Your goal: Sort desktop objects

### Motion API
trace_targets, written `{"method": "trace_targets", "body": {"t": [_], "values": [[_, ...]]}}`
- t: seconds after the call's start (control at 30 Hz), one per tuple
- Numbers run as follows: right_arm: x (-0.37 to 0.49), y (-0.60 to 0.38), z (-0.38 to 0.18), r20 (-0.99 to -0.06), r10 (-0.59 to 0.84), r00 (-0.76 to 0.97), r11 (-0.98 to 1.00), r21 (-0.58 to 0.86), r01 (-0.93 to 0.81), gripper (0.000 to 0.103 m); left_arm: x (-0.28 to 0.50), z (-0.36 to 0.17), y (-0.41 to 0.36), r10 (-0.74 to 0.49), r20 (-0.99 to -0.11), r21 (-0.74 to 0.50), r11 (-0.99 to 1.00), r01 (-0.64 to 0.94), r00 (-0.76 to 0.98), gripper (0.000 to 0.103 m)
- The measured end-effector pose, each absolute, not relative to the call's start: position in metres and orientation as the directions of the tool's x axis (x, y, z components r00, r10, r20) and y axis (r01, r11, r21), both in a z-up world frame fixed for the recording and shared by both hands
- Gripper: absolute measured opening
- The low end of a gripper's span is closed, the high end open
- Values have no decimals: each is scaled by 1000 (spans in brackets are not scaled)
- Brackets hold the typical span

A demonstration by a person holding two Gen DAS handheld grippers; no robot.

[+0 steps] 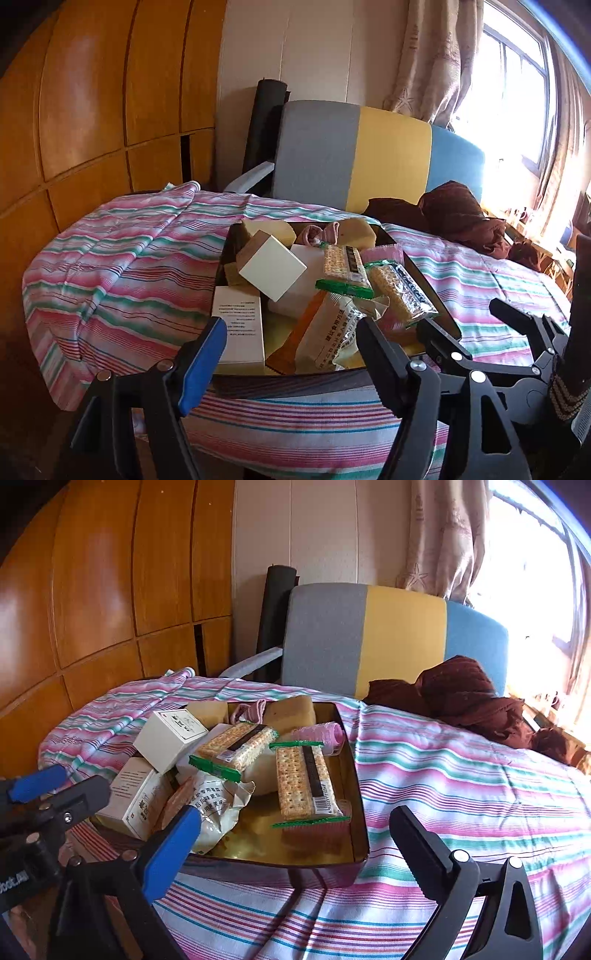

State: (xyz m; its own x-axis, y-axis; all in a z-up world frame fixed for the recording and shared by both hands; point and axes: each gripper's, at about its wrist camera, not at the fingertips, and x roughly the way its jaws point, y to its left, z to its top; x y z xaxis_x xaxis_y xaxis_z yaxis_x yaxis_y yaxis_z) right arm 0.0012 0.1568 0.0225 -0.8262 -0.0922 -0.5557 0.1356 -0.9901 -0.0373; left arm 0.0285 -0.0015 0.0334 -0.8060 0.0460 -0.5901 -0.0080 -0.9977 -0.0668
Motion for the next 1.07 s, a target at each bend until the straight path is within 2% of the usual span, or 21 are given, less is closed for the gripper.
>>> {"method": "trace_targets", "body": {"t": [0.13, 0.27, 0.37, 0.53, 0.6, 0.77, 0.83, 1.07], "values": [[4, 152, 20, -566, -92, -819, -988, -53, 148, 103, 38, 37, 1, 3, -570, -14, -1000, 6, -822, 74], [4, 154, 16, -574, -98, -813, -988, -42, 149, 103, 32, 30, -1, -28, -601, 4, -999, 33, -799, 68], [3, 158, 14, -561, -75, -824, -992, -46, 122, 103, 33, 24, -2, -72, -582, 28, -997, 68, -810, 68], [-3, 158, 7, -579, -72, -812, -993, -37, 115, 103, 23, 17, -8, -43, -608, -31, -996, 78, -793, 66], [-3, 155, 5, -585, -70, -808, -992, -46, 119, 103, 21, 13, -6, -60, -618, -2, -997, 78, -784, 60], [-1, 148, 2, -590, -70, -804, -989, -66, 135, 103, 19, 6, -3, -86, -623, 29, -996, 87, -778, 55], [-1, 147, 1, -589, -72, -805, -988, -67, 138, 103, 19, 4, -3, -81, -626, 29, -996, 81, -775, 47], [0, 150, 1, -585, -59, -809, -990, -70, 123, 103, 19, 2, -1, -112, -615, 52, -993, 101, -781, 45]]}}
